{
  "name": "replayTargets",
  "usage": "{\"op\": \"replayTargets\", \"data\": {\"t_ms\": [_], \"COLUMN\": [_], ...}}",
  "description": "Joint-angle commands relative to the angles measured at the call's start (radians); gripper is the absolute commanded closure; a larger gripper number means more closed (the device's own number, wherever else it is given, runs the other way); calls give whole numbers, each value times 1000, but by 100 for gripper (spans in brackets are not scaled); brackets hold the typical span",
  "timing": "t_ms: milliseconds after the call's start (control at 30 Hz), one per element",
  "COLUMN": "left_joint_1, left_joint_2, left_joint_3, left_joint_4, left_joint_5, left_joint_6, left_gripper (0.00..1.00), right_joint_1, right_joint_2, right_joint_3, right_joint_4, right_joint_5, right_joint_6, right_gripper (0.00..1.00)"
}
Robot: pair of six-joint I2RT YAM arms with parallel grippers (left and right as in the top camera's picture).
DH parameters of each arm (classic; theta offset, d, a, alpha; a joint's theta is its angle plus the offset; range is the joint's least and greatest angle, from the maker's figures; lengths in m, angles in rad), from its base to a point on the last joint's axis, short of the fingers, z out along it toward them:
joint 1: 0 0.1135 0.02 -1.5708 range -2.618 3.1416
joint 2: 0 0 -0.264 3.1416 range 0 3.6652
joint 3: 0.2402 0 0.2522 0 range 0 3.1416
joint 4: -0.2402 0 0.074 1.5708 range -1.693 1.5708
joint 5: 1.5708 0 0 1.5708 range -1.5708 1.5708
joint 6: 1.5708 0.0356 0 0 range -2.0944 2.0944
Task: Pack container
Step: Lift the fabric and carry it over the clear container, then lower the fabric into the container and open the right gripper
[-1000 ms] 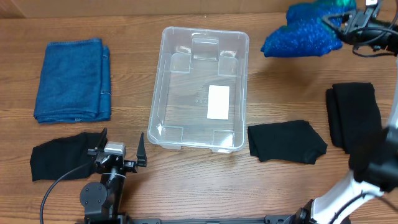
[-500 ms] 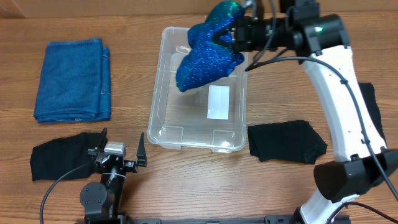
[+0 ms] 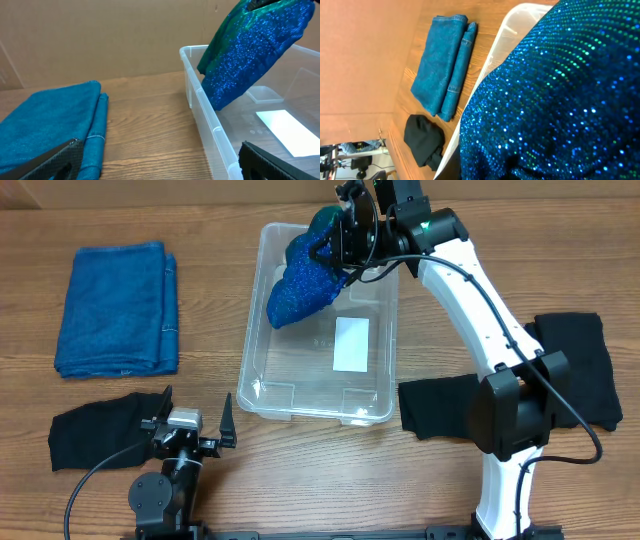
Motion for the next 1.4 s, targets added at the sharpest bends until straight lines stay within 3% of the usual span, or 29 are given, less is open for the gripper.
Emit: {"op": "replayTargets", "data": {"t_ms": [0, 333, 500, 567, 633, 800, 1000, 1100, 1167, 1200, 1267, 1367], "left_joint_1": [6, 6, 6, 6, 6, 6, 6, 6, 6, 6, 6, 6], "left_joint_2": [-8, -8, -8, -8, -8, -8, -8, -8, -8, -8, -8, -8], "left_joint_3": [-3, -3, -3, -3, -3, -3, -3, -3, -3, -3, -3, -3], "left_joint_4": [0, 0, 0, 0, 0, 0, 0, 0, 0, 0, 0, 0], "left_joint_5": [-3, -3, -3, -3, -3, -3, -3, -3, -3, -3, -3, -3], "left_joint_6": [19, 19, 19, 19, 19, 19, 19, 19, 19, 19, 19, 19], "left_gripper": [0, 0, 0, 0, 0, 0, 0, 0, 0, 0, 0, 0], "right_joint_1": [3, 4, 3, 3, 3, 5, 5, 5, 5, 5, 5, 2], "right_joint_2": [14, 114, 117, 116, 114, 109, 116, 135, 150, 152, 126, 16], "right_joint_3": [10, 4, 4, 6, 33, 235, 323, 323, 322, 322, 331, 339], "right_joint_4": [30, 46, -21, -82, -154, -360, -460, -481, -497, -513, -529, -552], "right_joint_5": [-13, -23, 146, 298, 418, 684, 688, 652, 649, 652, 652, 713], "right_joint_6": [24, 24, 29, 28, 19, -37, -32, -28, -29, -29, -29, -25], "right_gripper": [96, 94, 45, 32, 27, 21, 20, 31, 51, 52, 50, 37]}}
